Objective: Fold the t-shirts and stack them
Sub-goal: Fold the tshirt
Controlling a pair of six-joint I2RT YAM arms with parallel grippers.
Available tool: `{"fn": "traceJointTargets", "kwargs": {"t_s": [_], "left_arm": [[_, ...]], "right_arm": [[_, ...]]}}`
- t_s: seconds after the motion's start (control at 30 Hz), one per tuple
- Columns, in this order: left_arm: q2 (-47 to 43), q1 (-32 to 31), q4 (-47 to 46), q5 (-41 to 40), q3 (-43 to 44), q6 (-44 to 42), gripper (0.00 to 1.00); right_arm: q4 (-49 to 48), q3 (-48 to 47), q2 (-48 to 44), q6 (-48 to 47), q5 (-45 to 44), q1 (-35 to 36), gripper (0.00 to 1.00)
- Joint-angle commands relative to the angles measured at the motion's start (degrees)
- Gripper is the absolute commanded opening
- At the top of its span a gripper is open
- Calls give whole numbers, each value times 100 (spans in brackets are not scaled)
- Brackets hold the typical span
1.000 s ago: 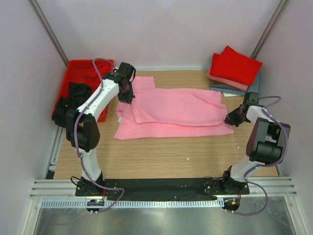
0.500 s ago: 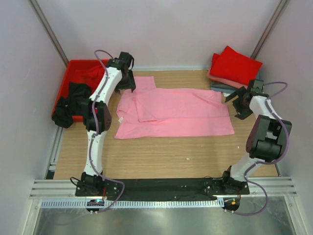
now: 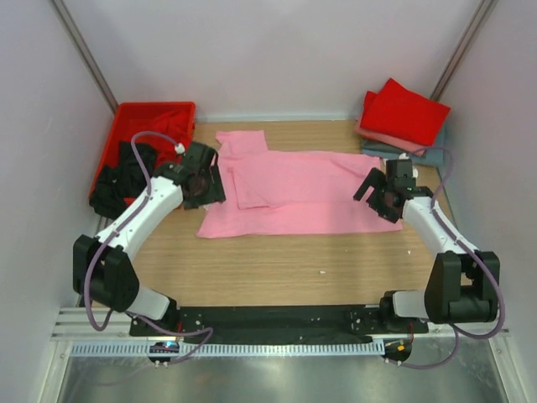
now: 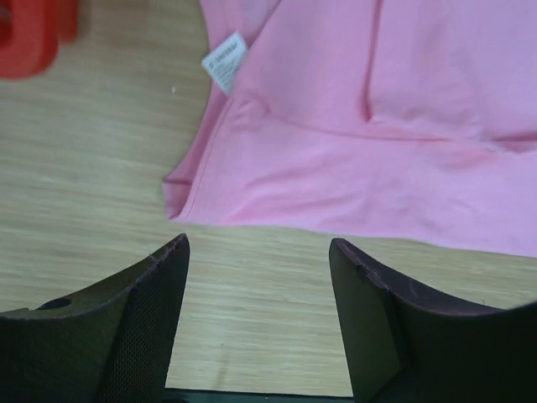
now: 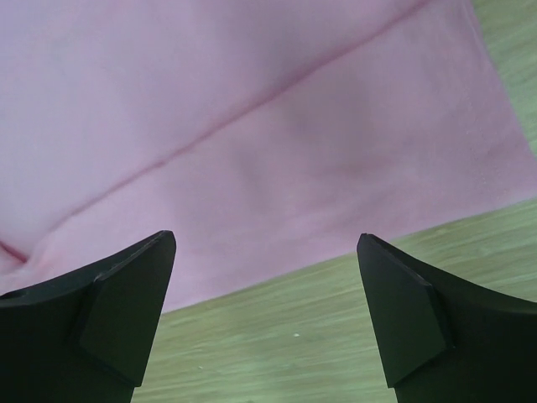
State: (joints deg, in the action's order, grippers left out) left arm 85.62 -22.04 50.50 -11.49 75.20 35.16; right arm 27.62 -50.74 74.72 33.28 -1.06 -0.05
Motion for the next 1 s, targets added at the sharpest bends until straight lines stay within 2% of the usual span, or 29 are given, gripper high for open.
{"fn": "traceJointTargets", "kwargs": {"t_s": [0.0, 0.17, 0.37, 0.53, 0.67, 0.8, 0.97], "left_arm": [[-186, 42, -1408, 366, -1146, 518, 68], [-82, -2, -2525, 701, -2000, 738, 65], [595, -28, -2896, 683, -2316, 914, 60], [465, -72, -2976, 639, -2773, 1019, 58], [-176, -72, -2801, 595, -3239, 1221, 60], [-1002, -72, -2292, 595, -3520, 1380, 61], [-2355, -81, -1132, 499, -3390, 1223, 64]], "right_arm": [[-327, 187, 271, -339, -96, 5, 96], [-608, 178, 947, -366, -52, 5, 94], [-802, 477, 1238, -129, -263, 330, 94], [-977, 1022, 1124, 117, -290, 462, 94], [-899, 1382, 844, 284, -281, 471, 95], [-583, 1856, 28, 548, -333, 489, 97], [-56, 2025, -896, 882, -377, 673, 99]]}}
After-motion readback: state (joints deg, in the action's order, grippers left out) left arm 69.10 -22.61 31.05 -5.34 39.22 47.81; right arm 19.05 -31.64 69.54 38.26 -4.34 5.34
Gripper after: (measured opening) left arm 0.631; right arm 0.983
